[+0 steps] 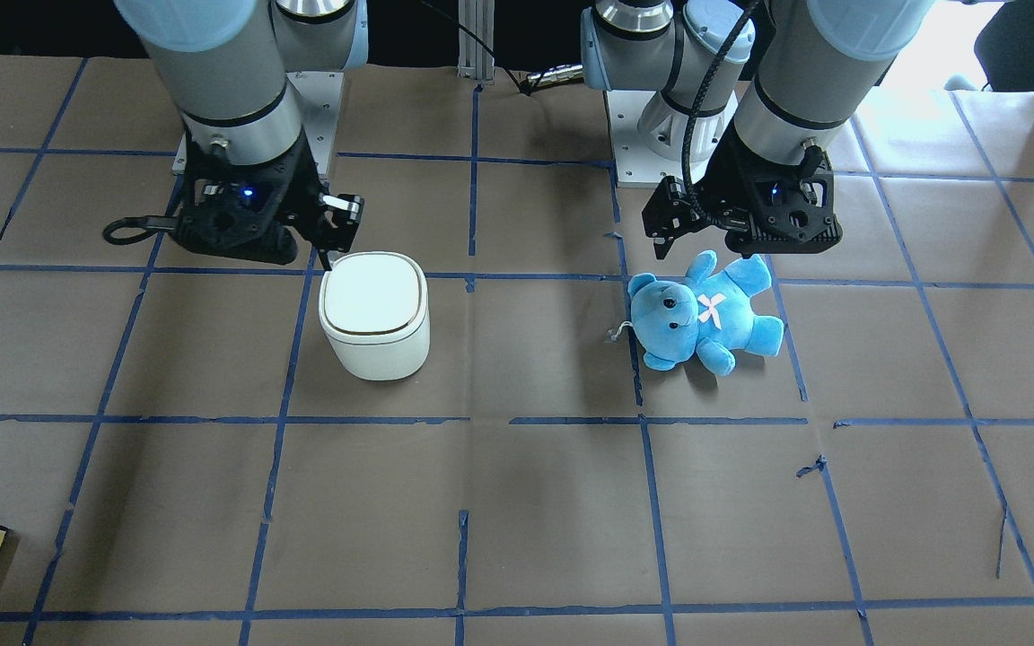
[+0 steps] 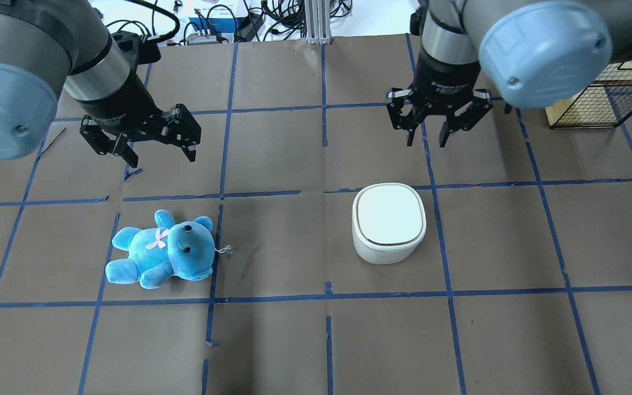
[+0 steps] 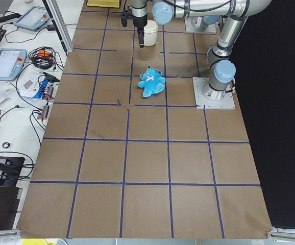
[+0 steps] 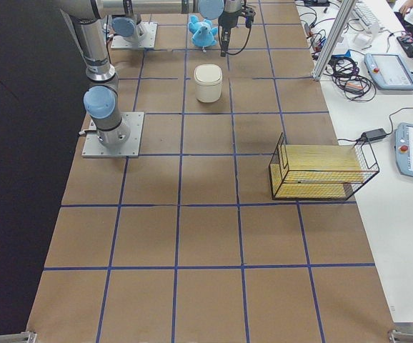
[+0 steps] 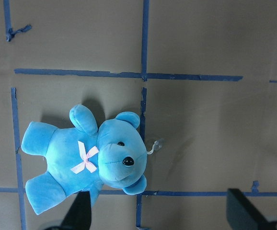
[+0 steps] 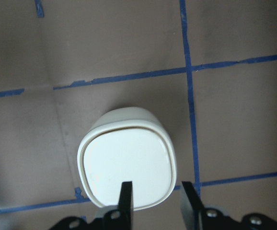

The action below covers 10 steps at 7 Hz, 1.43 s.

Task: Open trash can with right arm
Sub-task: 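Move the right gripper over the white trash can and lower it, then press the right gripper down on the trash can lid's near edge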

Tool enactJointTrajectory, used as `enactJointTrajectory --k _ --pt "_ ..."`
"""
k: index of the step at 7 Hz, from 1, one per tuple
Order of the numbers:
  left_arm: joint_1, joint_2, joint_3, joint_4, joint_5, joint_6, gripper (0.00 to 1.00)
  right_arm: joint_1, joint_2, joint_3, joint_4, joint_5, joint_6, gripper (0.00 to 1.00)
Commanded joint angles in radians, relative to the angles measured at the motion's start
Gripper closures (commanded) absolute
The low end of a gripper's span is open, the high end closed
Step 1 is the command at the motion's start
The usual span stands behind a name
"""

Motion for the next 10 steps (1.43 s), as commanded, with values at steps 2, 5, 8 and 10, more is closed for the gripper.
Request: enactJointTrajectory --k 2,5,8,10 --pt "0.0 0.0 0.0 0.0 0.001 0.0 0.0 0.085 -0.001 0.139 -0.019 0.008 -0.057 0.96" --pt "0.0 0.0 0.0 0.0 0.001 0.0 0.0 0.08 0.004 0.22 -0.159 -0.007 -0.221 0.96" --pt "0.0 0.0 0.0 0.0 0.001 0.0 0.0 0.067 0.002 0.308 -0.312 -0.008 -0.23 0.96" --pt "0.0 0.0 0.0 0.0 0.001 0.0 0.0 0.056 0.01 0.322 -0.317 -0.005 -0.234 0.96"
